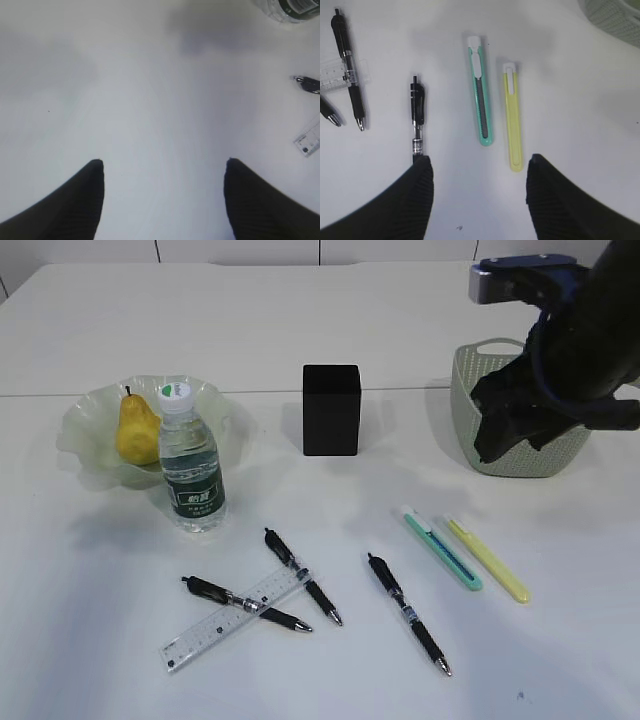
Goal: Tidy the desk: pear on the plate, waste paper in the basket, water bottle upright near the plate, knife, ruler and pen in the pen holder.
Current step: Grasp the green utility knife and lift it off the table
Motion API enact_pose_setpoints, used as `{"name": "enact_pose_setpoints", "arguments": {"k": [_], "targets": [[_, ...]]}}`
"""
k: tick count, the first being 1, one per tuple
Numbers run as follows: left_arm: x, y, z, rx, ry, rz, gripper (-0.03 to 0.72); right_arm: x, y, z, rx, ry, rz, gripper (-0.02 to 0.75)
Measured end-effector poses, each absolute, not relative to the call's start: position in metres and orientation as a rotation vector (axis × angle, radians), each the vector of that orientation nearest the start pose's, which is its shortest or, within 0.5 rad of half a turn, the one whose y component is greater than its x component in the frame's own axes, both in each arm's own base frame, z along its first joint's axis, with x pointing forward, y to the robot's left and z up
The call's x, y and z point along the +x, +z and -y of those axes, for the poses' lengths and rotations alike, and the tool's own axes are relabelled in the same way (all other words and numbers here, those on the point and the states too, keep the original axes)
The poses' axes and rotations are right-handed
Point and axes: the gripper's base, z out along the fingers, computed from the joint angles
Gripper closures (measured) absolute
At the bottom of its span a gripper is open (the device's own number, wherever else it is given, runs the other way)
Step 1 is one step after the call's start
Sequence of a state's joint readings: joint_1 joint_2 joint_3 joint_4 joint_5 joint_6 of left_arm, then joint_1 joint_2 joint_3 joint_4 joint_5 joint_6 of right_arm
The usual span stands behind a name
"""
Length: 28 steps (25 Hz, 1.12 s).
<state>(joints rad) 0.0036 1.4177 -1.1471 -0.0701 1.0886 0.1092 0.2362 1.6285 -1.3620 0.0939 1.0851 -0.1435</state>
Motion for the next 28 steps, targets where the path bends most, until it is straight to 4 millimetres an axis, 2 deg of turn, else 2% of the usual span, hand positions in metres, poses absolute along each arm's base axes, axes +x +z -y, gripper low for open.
{"name": "enact_pose_setpoints", "arguments": {"k": [7,14,21,28], "targets": [[0.27,0.296,0.006,0.054,-0.098,-2.871,0.16,0.358,0.267,-0.104,-0.523,0.159,-2.828,0.302],[0.271,0.297,0.012,0.0,-0.213,-2.852,0.16,0.394,0.242,-0.125,-0.572,0.152,-2.859,0.303],[0.271,0.298,0.014,-0.008,-0.233,-2.85,0.16,0.404,0.204,-0.129,-0.598,0.129,-2.948,0.303],[0.271,0.298,0.013,-0.006,-0.227,-2.85,0.16,0.412,0.178,-0.131,-0.6,0.125,-2.984,0.303]]}}
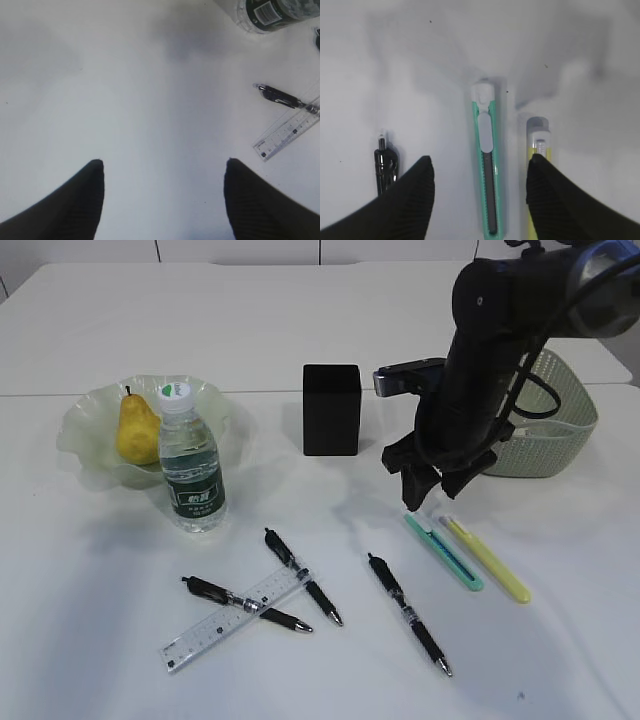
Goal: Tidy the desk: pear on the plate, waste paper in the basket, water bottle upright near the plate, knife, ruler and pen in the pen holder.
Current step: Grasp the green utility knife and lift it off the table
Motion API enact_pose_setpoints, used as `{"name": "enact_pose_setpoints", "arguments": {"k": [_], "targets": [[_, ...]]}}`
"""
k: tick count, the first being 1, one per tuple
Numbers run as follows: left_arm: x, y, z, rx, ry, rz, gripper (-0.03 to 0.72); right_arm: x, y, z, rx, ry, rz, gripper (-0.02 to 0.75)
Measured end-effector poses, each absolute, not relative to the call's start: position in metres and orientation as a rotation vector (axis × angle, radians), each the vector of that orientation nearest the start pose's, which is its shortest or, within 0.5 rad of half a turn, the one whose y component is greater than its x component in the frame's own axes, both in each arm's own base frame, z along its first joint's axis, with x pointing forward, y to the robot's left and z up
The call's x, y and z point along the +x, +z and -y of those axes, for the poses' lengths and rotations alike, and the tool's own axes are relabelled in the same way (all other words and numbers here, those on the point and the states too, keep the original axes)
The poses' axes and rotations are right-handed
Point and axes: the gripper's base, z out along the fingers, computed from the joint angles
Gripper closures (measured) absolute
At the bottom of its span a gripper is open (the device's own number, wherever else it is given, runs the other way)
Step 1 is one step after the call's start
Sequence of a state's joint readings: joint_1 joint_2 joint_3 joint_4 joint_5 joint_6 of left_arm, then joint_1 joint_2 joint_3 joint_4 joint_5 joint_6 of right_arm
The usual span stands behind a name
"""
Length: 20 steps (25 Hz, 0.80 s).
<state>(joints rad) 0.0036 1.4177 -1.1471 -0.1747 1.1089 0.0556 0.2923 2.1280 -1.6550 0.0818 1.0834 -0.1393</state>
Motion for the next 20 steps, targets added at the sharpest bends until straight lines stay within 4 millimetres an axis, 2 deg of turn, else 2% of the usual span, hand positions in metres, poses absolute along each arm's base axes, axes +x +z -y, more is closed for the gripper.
{"name": "enact_pose_setpoints", "arguments": {"k": [12,20], "targets": [[0.271,0.298,0.013,-0.006,-0.227,-2.849,0.16,0.417,0.151,-0.134,-0.611,0.155,-3.021,0.303],[0.271,0.298,0.013,-0.006,-0.227,-2.849,0.16,0.419,0.149,-0.136,-0.61,0.165,-3.003,0.304]]}}
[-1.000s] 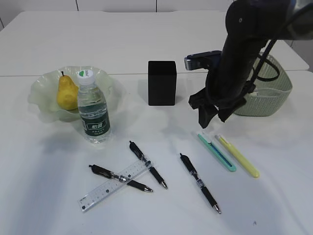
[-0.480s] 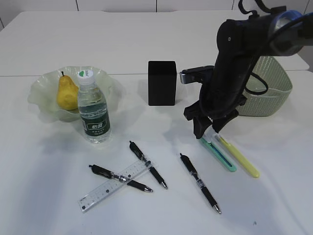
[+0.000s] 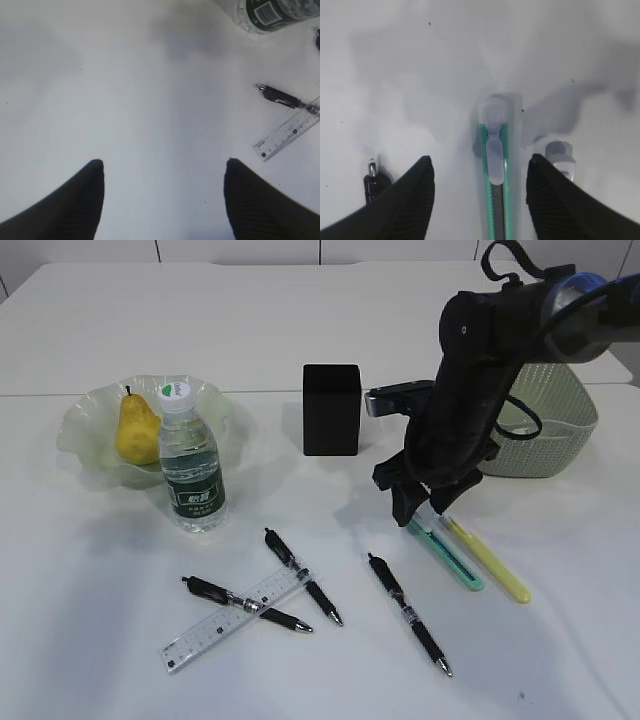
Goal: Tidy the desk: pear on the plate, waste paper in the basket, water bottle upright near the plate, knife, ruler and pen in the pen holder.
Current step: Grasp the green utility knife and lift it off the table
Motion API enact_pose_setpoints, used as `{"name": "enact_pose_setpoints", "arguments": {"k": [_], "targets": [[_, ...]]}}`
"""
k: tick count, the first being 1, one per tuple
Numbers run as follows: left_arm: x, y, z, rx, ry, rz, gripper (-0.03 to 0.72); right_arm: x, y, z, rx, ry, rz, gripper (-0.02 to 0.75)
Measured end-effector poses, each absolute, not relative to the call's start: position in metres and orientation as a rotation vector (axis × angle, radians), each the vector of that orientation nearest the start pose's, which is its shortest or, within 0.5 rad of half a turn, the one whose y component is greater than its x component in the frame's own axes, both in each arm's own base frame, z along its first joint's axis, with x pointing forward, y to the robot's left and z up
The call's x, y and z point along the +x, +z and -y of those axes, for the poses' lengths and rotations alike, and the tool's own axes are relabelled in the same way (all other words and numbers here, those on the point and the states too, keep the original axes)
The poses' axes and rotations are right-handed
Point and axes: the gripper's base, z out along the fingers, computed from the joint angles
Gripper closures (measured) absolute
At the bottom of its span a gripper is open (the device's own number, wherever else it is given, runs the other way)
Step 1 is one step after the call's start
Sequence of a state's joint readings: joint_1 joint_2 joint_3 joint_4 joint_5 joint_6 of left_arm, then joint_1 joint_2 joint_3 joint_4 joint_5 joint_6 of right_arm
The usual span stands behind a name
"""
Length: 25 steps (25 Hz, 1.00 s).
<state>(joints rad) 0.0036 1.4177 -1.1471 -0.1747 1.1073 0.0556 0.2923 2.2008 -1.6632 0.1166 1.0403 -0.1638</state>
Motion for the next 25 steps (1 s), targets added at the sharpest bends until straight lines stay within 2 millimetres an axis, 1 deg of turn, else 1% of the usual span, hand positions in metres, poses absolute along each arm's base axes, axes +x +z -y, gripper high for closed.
{"name": "enact_pose_setpoints", "arguments": {"k": [4,10,25], "targets": [[0.271,0.2976,0.0132,-0.006,-0.227,-2.849,0.16,0.4201,0.1492,-0.1361,-0.618,0.169,-2.993,0.304],[0.271,0.2976,0.0132,-0.006,-0.227,-2.849,0.16,0.4209,0.1432,-0.1366,-0.62,0.172,-3.0,0.304],[0.271,0.2976,0.0132,-0.006,-0.227,-2.849,0.16,0.4253,0.1404,-0.1378,-0.618,0.172,-2.98,0.305]]}}
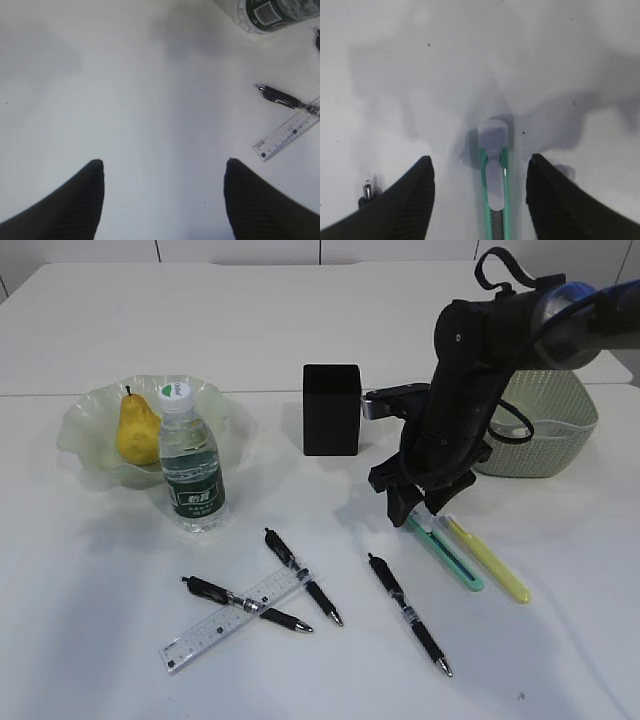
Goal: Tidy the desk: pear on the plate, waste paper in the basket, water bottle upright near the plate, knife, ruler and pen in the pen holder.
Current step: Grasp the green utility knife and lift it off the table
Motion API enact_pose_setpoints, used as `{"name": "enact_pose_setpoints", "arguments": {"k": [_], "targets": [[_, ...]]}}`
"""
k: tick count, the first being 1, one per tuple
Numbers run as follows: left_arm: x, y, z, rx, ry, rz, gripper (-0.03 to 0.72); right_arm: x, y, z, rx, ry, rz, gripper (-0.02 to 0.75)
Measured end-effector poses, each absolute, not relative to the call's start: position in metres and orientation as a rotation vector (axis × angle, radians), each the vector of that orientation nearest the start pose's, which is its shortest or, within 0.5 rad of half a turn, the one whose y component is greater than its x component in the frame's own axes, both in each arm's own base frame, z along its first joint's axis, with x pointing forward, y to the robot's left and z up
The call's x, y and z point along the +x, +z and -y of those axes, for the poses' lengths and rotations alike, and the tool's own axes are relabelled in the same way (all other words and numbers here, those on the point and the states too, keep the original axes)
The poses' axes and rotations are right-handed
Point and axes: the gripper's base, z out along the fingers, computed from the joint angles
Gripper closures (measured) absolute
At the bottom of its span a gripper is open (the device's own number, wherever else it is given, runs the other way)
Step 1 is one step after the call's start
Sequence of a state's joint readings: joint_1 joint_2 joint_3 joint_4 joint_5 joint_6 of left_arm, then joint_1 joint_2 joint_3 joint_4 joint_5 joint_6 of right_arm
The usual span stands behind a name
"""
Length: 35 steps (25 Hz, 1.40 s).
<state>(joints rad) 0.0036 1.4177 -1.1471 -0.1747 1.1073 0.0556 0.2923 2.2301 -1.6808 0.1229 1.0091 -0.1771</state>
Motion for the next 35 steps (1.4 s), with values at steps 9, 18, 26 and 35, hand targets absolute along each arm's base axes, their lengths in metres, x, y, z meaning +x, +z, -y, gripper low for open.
{"name": "enact_pose_setpoints", "arguments": {"k": [9,18,26,35], "targets": [[0.271,0.298,0.013,-0.006,-0.226,-2.846,0.16,0.426,0.135,-0.138,-0.621,0.174,-2.991,0.306],[0.271,0.298,0.013,-0.007,-0.226,-2.844,0.16,0.426,0.131,-0.138,-0.621,0.175,-3.0,0.34],[0.271,0.298,0.013,-0.007,-0.226,-2.844,0.16,0.426,0.131,-0.138,-0.622,0.172,-2.999,0.489],[0.271,0.298,0.013,-0.008,-0.231,-2.843,0.16,0.426,0.124,-0.137,-0.635,0.16,-3.03,0.505]]}}
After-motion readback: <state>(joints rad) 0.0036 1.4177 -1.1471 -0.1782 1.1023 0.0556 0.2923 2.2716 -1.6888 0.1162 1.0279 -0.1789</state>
